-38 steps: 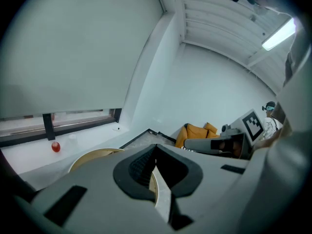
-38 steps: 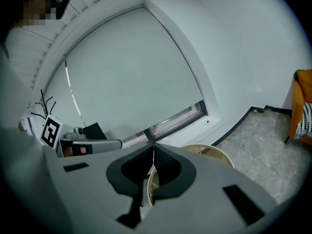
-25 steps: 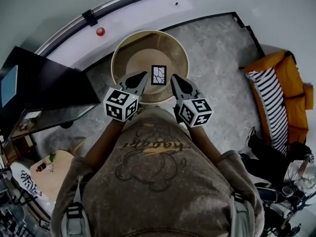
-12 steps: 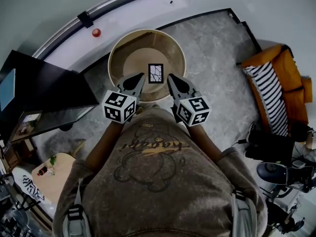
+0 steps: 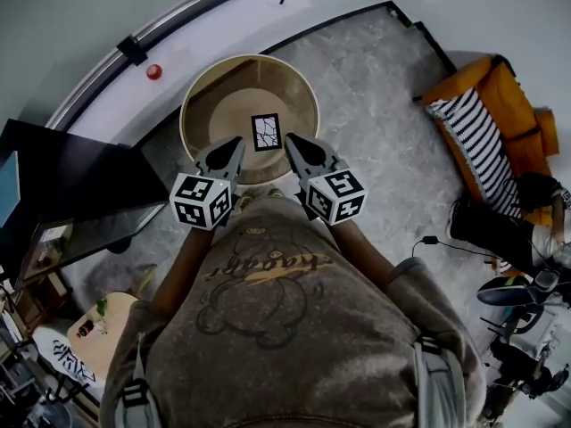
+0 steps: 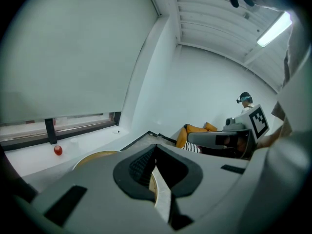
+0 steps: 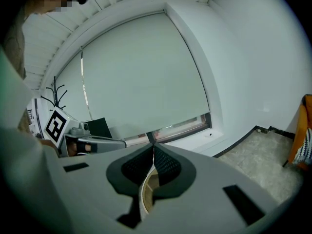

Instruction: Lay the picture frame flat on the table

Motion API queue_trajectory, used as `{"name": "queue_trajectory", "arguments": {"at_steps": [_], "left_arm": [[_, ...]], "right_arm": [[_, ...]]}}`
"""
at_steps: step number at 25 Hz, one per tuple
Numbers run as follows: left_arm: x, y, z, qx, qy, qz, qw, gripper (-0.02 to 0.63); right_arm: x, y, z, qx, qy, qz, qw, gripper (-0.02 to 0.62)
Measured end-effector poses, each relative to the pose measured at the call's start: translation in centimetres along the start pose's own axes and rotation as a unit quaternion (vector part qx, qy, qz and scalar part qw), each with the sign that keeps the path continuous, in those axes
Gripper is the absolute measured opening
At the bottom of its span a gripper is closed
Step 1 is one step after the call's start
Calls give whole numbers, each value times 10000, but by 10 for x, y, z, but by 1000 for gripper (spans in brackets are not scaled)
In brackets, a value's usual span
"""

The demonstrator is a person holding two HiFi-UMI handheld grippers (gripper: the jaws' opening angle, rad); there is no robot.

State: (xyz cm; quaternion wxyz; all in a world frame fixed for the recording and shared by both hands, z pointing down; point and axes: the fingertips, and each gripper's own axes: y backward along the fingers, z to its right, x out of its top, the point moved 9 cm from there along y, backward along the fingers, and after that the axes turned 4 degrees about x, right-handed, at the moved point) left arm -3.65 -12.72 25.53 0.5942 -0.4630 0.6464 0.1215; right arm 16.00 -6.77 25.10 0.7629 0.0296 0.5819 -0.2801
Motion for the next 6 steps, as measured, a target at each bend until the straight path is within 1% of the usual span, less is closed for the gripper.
{"name": "queue_trajectory", "arguments": {"at_steps": [6], "left_arm": [[-2,3,-2,-7,24,-49,10000,17]], "right_arm": [[-2,-2,-2,-17,-57,-53,10000,20]]}}
